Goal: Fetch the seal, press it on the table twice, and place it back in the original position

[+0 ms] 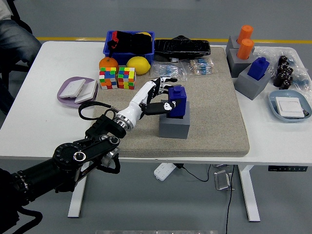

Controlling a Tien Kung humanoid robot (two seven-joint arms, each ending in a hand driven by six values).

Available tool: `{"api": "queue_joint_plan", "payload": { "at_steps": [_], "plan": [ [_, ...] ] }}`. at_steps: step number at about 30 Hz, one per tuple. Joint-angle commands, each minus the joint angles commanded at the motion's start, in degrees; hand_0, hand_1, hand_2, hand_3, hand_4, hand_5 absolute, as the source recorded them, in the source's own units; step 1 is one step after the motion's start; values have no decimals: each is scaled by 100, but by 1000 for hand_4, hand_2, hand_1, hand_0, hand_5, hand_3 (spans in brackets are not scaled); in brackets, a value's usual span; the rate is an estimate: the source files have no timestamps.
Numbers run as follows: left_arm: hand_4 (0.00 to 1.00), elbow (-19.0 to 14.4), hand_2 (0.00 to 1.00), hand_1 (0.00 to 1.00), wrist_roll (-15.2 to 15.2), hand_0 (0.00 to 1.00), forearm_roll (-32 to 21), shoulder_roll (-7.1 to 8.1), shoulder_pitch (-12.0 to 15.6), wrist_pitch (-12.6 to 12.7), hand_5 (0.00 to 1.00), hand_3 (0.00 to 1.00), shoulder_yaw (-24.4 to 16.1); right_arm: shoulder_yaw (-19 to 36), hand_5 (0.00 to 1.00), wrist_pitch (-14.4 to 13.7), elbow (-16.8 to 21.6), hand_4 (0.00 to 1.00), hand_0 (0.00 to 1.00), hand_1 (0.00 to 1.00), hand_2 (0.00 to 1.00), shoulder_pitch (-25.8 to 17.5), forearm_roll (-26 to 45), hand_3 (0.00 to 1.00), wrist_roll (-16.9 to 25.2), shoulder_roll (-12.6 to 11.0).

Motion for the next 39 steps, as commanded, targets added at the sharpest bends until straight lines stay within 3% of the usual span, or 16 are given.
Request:
{"api": "queue_joint_plan", "payload": {
  "at_steps": [25,39],
  "plan": [
    [627,1,511,566,99,823,155,92,0,-99,2,768,86,41,529,17,0,861,887,750,732,-6,13,753,31,0],
    [623,-202,504,564,178,824,280,201,-48,-152,2,763,50,39,528,23,0,862,888,751,732,-7,35,753,39,6]
  ]
}}
